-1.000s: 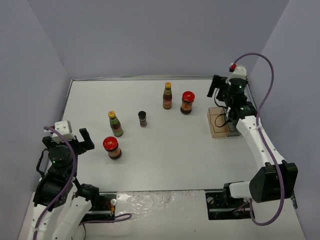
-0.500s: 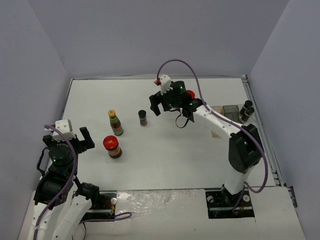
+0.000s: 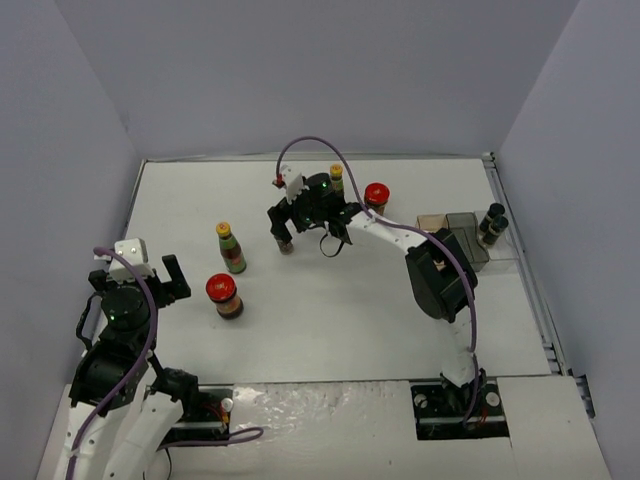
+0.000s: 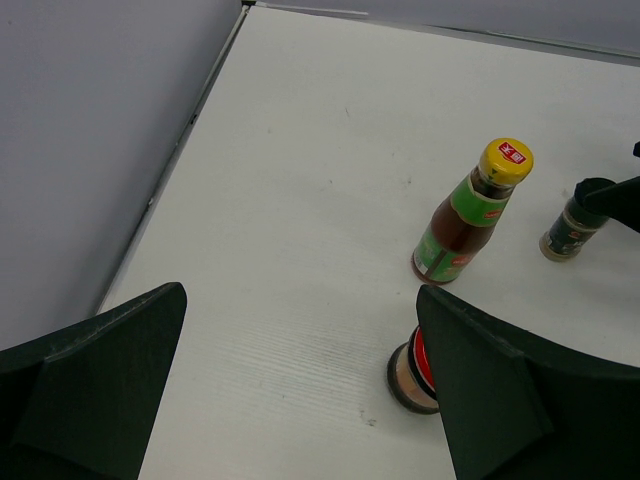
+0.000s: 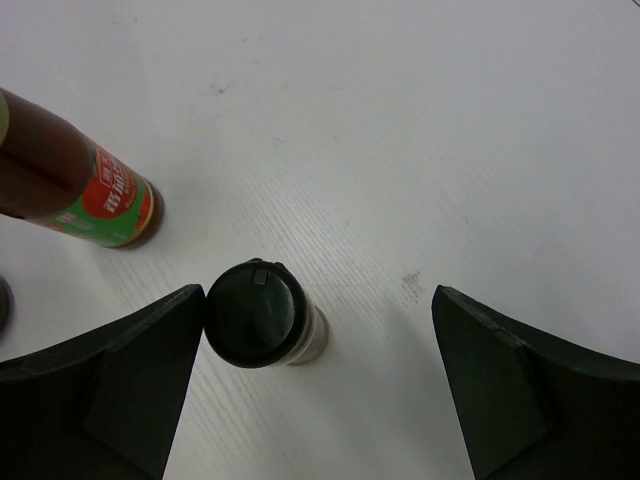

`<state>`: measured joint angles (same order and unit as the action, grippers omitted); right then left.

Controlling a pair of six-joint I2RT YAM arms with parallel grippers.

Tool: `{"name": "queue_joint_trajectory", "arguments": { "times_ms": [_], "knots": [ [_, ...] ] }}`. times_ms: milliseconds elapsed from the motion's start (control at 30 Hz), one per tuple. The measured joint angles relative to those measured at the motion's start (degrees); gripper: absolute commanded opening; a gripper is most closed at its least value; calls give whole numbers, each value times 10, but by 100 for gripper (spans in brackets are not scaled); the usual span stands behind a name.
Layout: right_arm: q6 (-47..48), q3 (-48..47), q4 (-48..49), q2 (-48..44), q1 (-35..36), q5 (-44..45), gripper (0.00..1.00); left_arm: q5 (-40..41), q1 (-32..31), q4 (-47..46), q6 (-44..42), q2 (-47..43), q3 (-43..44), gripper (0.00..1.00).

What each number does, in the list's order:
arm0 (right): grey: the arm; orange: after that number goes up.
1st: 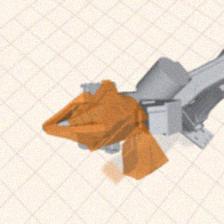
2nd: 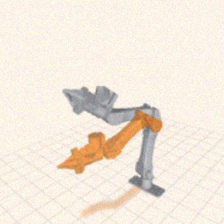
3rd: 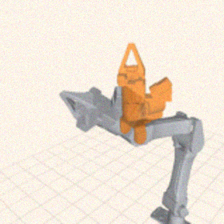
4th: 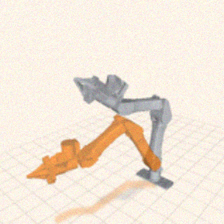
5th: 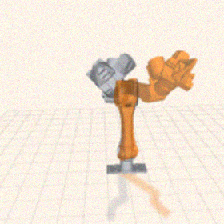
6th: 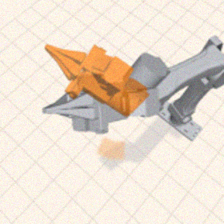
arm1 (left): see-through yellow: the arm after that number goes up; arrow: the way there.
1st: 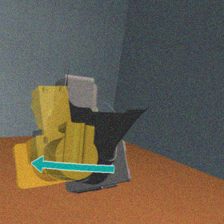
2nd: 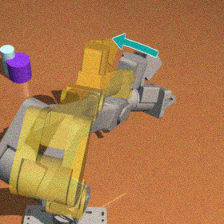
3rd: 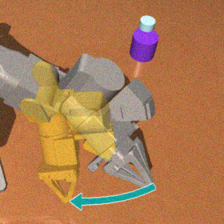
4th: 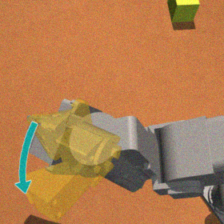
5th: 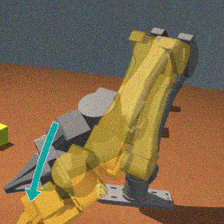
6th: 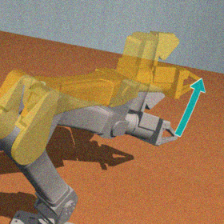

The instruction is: Organize the condiment bottles

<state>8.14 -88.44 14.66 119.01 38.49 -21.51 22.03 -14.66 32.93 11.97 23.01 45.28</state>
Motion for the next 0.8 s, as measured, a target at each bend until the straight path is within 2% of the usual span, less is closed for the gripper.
{"name": "queue_joint_trajectory", "arguments": {
  "times_ms": [300,633,800],
  "knots": [
    [1,-2,13,20,17,-7,82,-1,0,0,0,2,0,97],
    [-8,37,18,24,5,-4,80,-1,0,0,0,2,0,97],
    [31,36,-25,20,-4,-9,80,-2,0,0,0,2,0,97]
  ]
}}
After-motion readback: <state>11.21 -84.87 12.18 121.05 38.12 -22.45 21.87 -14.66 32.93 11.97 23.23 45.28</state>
